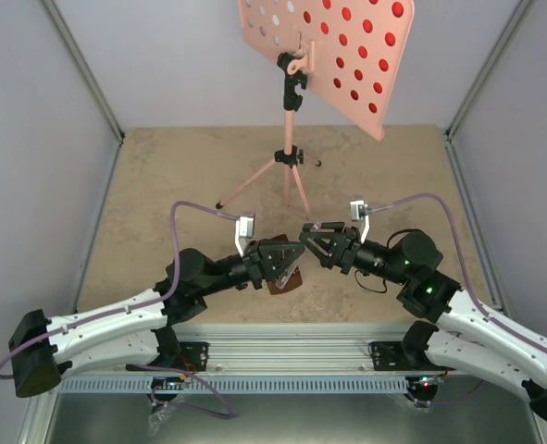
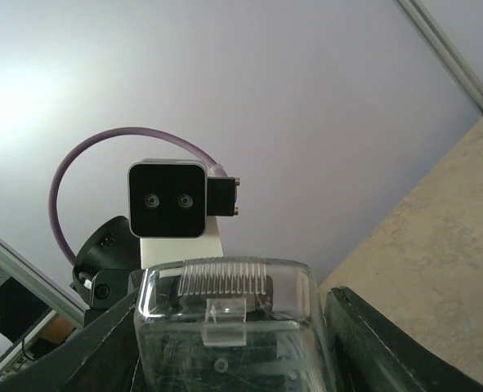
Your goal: Pack up the instrument practice props
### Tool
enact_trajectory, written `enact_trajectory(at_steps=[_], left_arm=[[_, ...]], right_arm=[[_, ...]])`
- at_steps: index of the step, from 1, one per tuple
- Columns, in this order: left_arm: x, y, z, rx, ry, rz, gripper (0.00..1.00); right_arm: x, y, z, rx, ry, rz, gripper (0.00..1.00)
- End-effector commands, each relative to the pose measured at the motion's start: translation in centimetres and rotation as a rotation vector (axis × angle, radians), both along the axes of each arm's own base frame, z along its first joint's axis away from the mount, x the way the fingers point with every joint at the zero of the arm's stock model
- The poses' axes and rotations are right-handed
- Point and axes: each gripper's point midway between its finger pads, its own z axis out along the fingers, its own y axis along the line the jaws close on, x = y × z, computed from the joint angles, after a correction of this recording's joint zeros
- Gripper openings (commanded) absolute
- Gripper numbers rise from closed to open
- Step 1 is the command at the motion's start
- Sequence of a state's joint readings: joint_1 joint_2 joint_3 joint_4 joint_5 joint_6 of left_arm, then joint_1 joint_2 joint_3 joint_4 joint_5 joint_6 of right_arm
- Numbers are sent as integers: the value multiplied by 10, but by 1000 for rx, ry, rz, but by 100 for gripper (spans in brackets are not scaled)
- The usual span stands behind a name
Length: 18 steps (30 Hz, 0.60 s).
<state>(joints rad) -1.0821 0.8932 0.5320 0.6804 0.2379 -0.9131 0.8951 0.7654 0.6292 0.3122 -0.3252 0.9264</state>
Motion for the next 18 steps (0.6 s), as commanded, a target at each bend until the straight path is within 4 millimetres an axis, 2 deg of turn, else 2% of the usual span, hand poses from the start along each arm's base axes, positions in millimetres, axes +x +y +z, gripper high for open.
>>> enact_trajectory(at_steps=[1,2,3,4,6,7,10,11,12,13,17,18], left_arm=[[1,7,11,-26,-43,37,0],[2,7,10,-21,-40,43,4],[4,8,8,-13,-35,54,13],[6,9,7,-5,-29,68,25],[11,13,4,20,-21,107,58],[14,17,3,47,-21,138,70],[27,37,2,134,-32,275,94],[30,45,6,155,-52,317,99],[32,51,2,209,-62,345,99],[36,56,6,232,-82,370,99],[56,67,-15,431,-85,392,99],[58,64,-23,471,-85,356,99]], right_arm=[[-1,-2,8,11,-21,-13,47],[0,-3,6,7,-20,-19,47],[1,-4,5,3,-19,-29,47],[2,-5,4,-1,-22,-39,47],[4,-9,1,-15,-31,-64,47],[5,-11,-1,-26,-34,-80,47],[7,-18,-13,-67,-47,-122,47],[7,-21,-18,-83,-57,-134,46],[8,-22,-24,-103,-67,-144,46],[8,-24,-30,-123,-72,-155,46],[9,-28,-50,-192,-122,-188,45],[9,-27,-56,-207,-133,-194,45]])
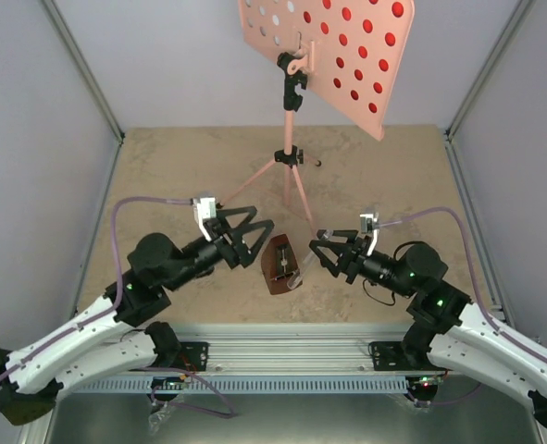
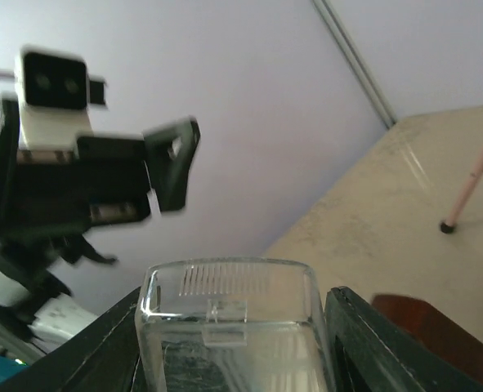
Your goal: Pack up the instrument practice props
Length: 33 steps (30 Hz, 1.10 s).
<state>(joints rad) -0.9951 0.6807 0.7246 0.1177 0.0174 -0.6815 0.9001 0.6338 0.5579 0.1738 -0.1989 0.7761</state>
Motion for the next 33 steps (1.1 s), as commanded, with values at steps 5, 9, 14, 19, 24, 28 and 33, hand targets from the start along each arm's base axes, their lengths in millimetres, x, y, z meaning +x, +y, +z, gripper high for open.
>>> enact_trajectory(at_steps=[5,9,14,19,24,28,33], left_arm=[[46,-5,-97,565,78,-66,99],[71,5,-108,670,48,-12,99],[75,5,-93,626,-125,22,99],[85,14,-100,647,-163,90,99],[105,29,-100,745,-162,212,99],[119,41,-106,794,-142,303,99],[117,40,-121,819,-123,282,99]], right_arm=[[1,10,-55,-195,-116,-60,45],[5,13,-76,-270,-153,-139,45],[-1,10,-87,-319,-253,-282,44],[2,3,-93,-399,-277,-462,44],[0,14,-101,-437,-279,-538,43],[3,25,-108,-452,-261,-580,43],[3,40,-112,-433,-261,-575,42]])
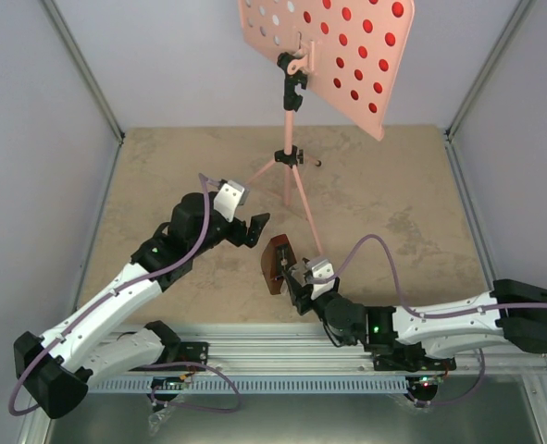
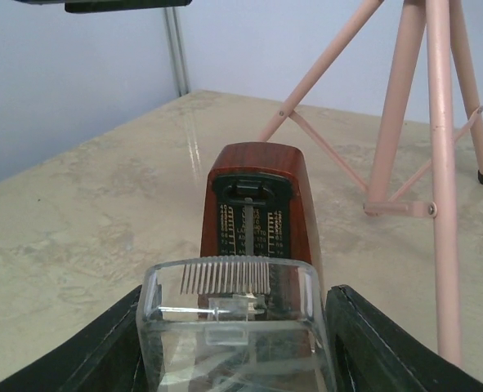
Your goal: Pack up the instrument practice props
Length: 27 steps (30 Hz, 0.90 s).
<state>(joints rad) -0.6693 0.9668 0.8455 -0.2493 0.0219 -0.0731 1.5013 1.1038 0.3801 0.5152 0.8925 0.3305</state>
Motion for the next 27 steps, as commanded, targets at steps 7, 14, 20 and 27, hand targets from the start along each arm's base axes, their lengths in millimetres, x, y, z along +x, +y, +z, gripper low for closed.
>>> enact_trajectory(at_steps=[7,14,20,27], left_arm=[[4,10,-2,30,-28,45,99],[-2,6,-2,8,-26,7,99],[-8,-3,-4,-6,-7,-51,99],[-43,-38,-7,-74,54,-328,99]], right_arm=[[11,11,21,144,-19,-120,42],[15,17,9,143,-4,-171,41],[17,18,1,129,4,-187,42],[10,6,7,122,7,-119,43]])
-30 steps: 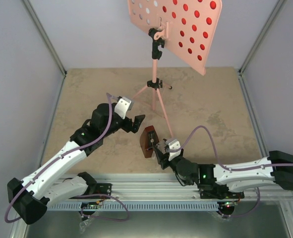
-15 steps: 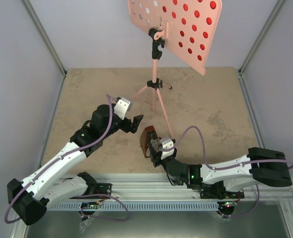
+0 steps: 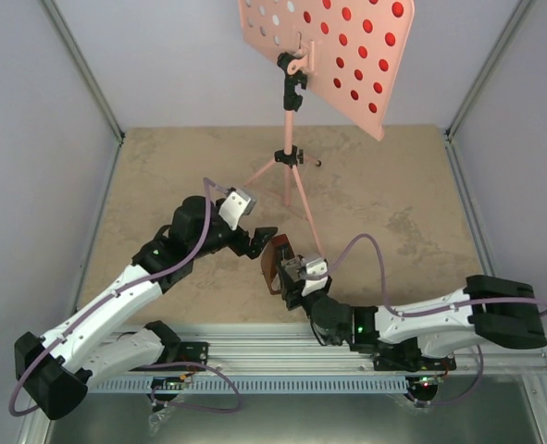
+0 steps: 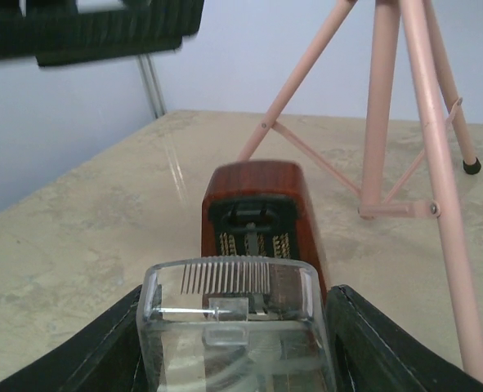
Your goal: Pack up the instrument practice props
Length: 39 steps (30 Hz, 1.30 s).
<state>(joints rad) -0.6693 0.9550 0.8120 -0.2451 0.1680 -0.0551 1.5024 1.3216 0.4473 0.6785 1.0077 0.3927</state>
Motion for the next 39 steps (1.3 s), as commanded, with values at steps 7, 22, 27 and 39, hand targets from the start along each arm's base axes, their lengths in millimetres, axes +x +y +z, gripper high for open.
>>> enact_trajectory(at_steps=[7,22,27,39], left_arm=[[-30,-36,-4,-68,74,-273,99],[-27,-60,-40,39,167,-310,91],[-29,-63,-47,67,174,-308,81],[-16,-54,-48,135,123,-188,54]], right_arm=[[-10,-44,-13,0,87,41,43],[-15,-84,-44,-11,182,29,45],[-14,-82,-47,-14,191,28,45],[-14,-79,-51,-15,202,25,45]])
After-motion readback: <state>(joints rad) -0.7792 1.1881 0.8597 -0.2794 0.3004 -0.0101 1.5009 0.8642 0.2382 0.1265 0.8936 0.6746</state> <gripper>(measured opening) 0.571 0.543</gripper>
